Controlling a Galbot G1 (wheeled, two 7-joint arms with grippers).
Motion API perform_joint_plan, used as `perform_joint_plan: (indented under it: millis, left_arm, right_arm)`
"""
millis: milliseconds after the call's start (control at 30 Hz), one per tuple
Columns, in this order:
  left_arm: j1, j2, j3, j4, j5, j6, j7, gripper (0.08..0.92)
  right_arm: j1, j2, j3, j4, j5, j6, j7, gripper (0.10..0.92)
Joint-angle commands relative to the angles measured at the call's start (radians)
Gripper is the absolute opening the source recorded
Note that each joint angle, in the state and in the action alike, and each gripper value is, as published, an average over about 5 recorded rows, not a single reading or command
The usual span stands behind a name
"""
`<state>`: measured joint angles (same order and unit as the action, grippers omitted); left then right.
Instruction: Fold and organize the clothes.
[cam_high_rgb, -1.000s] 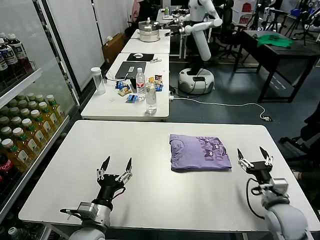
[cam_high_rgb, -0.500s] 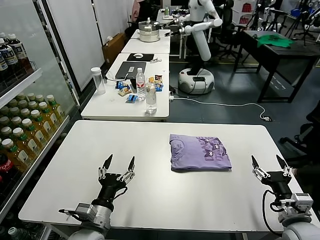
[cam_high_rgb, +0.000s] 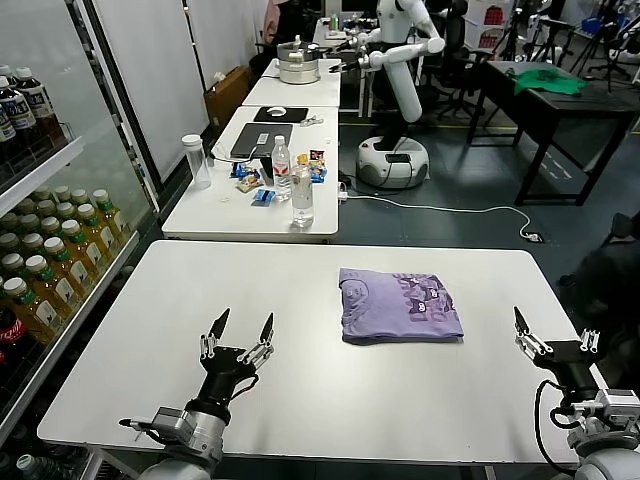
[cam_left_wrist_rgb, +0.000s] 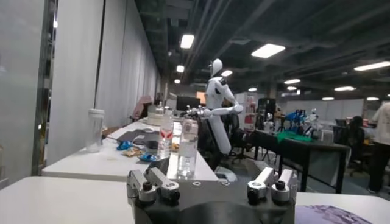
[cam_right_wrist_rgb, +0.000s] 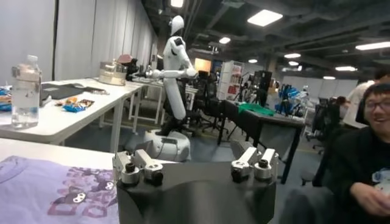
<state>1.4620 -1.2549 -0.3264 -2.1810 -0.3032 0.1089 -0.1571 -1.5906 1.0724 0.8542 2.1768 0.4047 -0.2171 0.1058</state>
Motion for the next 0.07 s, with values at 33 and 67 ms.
perform_joint_plan:
  millis: [33, 67]
  left_arm:
    - [0.005, -0.002, -0.003, -0.003, -0.001, 0.000, 0.003, 0.823]
    - [0.005, -0.002, -0.003, -0.003, -0.001, 0.000, 0.003, 0.823]
  right_arm:
    - [-0.008, -0.010, 0.011, 0.014, 0.004, 0.008, 0.021, 0.823]
    - [-0.007, -0.010, 0.011, 0.014, 0.005, 0.009, 0.021, 0.823]
